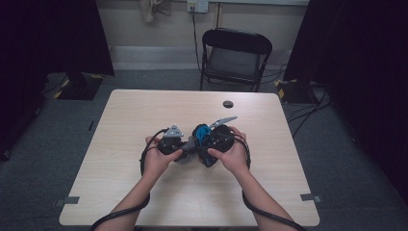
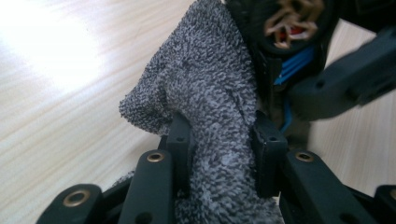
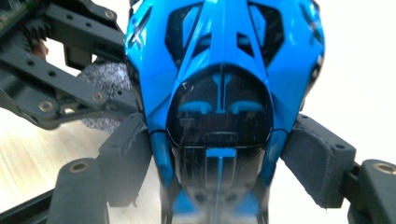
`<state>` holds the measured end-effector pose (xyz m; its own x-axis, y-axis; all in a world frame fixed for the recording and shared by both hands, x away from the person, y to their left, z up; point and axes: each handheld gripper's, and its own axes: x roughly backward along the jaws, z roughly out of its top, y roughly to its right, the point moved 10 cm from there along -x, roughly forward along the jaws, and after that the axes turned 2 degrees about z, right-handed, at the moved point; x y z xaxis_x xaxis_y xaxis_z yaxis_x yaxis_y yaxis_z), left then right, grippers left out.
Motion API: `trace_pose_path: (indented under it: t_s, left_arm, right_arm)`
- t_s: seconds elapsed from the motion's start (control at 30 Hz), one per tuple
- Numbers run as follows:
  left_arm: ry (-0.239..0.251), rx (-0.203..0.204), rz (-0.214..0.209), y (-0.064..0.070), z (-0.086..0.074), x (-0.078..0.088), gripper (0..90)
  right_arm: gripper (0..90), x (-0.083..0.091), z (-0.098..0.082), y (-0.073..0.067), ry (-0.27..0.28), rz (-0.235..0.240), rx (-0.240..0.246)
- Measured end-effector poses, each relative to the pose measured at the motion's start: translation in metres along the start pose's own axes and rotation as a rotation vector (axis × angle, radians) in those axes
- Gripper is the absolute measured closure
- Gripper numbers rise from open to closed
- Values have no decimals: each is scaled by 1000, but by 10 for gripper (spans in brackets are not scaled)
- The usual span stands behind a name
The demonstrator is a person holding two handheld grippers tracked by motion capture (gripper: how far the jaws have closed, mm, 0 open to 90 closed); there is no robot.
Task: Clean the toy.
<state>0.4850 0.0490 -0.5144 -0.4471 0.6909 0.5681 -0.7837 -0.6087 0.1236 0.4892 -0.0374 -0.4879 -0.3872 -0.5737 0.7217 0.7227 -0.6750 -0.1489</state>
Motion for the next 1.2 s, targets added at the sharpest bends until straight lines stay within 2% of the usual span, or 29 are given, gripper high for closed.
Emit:
trace_pose_path:
  t_s: [0.17,0.23,0.5,0.6,0.63,1.2]
  left_arm:
    - [-12,5,-15,3,-6,-2,662]
    - [-24,-1,-19,3,-10,-3,662]
    - [-35,-3,-26,2,-18,-3,664]
    - [-39,-6,-30,2,-19,-4,666]
    - [-44,-15,-32,2,-20,-5,666]
    - [-57,-22,-58,7,-27,-13,665]
  right_arm:
    - [271,-3,-1,-1,-6,11,-11]
    - [271,-7,-4,-2,-7,32,-33]
    - [269,-18,-11,-5,-9,67,-46]
    - [268,-20,-11,-5,-4,76,-66]
    - [267,-22,-11,-4,3,83,-89]
    - [251,-35,-19,3,21,104,-137]
